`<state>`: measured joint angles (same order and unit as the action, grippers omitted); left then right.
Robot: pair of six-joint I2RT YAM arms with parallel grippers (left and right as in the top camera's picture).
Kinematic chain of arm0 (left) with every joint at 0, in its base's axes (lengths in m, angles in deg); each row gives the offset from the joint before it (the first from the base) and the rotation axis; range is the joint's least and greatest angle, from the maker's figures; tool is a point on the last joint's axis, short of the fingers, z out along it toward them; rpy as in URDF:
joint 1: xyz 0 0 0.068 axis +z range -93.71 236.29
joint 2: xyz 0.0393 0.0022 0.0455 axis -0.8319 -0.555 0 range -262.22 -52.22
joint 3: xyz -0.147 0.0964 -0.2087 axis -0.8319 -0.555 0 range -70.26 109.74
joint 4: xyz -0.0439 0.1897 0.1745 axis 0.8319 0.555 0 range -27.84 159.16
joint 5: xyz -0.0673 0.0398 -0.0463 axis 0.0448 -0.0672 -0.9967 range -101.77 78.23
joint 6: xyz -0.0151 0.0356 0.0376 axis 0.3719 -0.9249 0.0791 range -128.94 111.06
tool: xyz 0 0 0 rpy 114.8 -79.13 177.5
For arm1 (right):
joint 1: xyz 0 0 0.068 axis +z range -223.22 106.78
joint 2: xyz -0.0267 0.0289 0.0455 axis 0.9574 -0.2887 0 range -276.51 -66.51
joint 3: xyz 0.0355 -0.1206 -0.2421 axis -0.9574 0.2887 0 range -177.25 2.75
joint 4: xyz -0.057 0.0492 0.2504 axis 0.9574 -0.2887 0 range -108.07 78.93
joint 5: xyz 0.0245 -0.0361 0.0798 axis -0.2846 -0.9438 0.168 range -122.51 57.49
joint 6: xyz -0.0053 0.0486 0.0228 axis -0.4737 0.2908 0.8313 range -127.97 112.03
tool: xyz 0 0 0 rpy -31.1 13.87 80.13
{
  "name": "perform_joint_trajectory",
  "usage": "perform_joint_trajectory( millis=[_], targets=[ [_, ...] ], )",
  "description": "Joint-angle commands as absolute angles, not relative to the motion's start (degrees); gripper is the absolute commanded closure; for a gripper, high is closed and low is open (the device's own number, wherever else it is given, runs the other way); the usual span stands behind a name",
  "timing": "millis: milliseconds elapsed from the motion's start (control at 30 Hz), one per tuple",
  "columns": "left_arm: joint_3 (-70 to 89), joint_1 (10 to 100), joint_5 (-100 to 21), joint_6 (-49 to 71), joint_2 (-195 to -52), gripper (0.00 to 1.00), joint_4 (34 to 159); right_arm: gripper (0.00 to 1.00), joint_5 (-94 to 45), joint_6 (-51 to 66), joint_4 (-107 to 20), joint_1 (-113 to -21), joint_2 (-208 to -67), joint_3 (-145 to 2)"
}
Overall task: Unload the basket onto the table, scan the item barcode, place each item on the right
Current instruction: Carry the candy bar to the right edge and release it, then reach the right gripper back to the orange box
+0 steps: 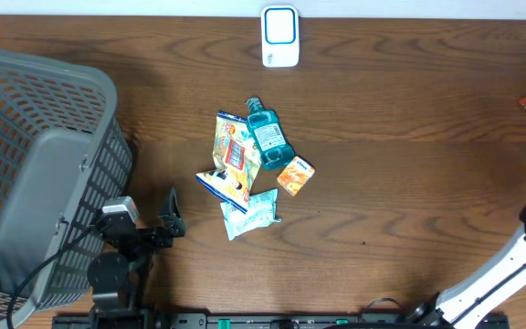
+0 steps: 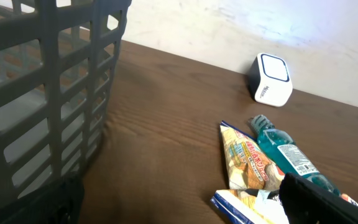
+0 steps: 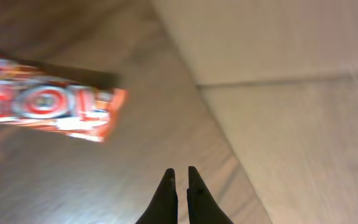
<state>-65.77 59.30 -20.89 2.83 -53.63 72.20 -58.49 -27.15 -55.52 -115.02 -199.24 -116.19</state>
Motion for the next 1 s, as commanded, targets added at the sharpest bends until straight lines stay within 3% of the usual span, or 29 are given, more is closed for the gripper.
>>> perform_joint_trajectory(
  millis=[0,100,233,333,500,567,667,833,967],
  targets=[
    [-66.7,59.4,-21.8,2.7,-53.6,0.00,73.6,0.93,-58.5,-19.8,-56.2,-115.6,-199.0,-116.0],
    [-66.7,59.4,-21.8,2.7,-53.6,0.00,73.6,0.73,-48.5,-18.9,-57.7,-115.3,-197.9,-116.0],
    [-66.7,59.4,-21.8,2.7,-53.6,0.00,73.6,0.28,-32.3,-18.9,-59.8,-113.5,-195.0,-116.0],
    [-66.7,59.4,-21.8,2.7,-53.6,0.00,73.6,0.01,-20.8,-18.9,-60.9,-111.5,-192.5,-116.0],
    [-66.7,59.4,-21.8,2.7,-53.6,0.00,73.6,0.01,2.1,-17.5,-64.6,-105.3,-187.6,-116.0],
    [-66.7,59.4,-21.8,2.7,-53.6,0.00,73.6,0.01,4.7,-16.5,-66.3,-102.3,-186.6,-116.0],
    [-66.7,59.4,-21.8,2.7,-53.6,0.00,73.6,0.01,3.1,-14.9,-69.6,-95.8,-185.5,-116.0],
    [-66.7,59.4,-21.8,2.7,-53.6,0.00,73.6,0.01,-1.7,0.5,-78.1,-85.2,-185.8,-116.0],
    [-66.7,59.4,-21.8,2.7,-53.6,0.00,73.6,0.06,-1.8,-11.3,-84.8,-77.3,-185.8,-115.9]
  ],
)
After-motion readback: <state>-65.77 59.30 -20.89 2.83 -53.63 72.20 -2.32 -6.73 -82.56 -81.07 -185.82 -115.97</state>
